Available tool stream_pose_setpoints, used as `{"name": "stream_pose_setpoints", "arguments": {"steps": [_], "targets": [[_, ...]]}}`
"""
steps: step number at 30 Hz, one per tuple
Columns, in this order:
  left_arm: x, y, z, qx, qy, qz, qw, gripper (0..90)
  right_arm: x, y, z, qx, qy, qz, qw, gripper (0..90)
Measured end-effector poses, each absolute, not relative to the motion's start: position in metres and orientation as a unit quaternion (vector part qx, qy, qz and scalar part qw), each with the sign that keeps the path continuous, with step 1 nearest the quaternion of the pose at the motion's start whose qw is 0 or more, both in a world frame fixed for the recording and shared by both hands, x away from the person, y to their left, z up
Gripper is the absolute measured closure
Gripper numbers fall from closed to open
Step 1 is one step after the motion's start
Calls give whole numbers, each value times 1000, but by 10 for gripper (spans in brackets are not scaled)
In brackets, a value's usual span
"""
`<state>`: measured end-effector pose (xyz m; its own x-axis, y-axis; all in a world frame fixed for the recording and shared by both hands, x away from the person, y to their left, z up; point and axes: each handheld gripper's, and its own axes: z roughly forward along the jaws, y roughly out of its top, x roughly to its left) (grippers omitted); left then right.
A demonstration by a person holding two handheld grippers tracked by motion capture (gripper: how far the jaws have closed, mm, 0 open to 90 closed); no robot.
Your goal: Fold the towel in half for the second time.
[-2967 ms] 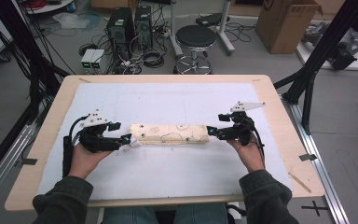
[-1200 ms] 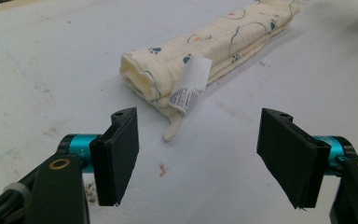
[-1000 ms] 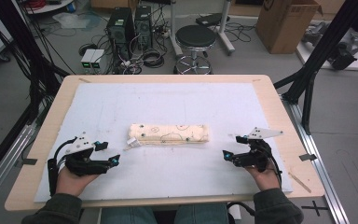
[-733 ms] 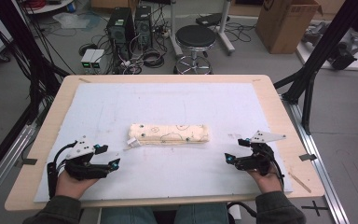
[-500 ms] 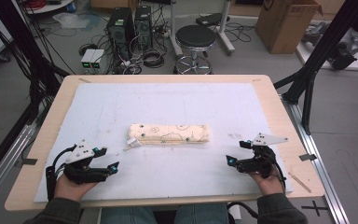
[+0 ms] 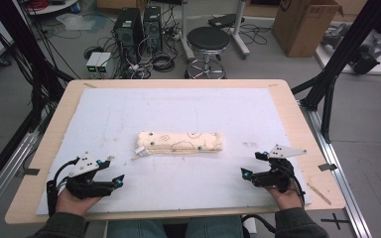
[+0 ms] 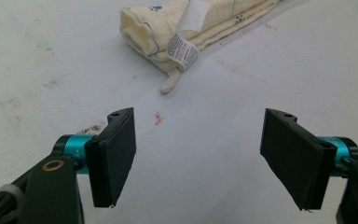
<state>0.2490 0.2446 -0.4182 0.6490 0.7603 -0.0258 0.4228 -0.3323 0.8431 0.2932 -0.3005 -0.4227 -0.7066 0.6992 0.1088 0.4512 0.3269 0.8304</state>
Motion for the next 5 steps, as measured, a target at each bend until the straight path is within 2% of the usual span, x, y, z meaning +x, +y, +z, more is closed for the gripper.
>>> {"name": "stream_pose_setpoints", "arguments": {"steps": [5], "targets": [[249,245,-417,793,370,193,444,270,293,-300,-422,358,804,455,135,124]]}}
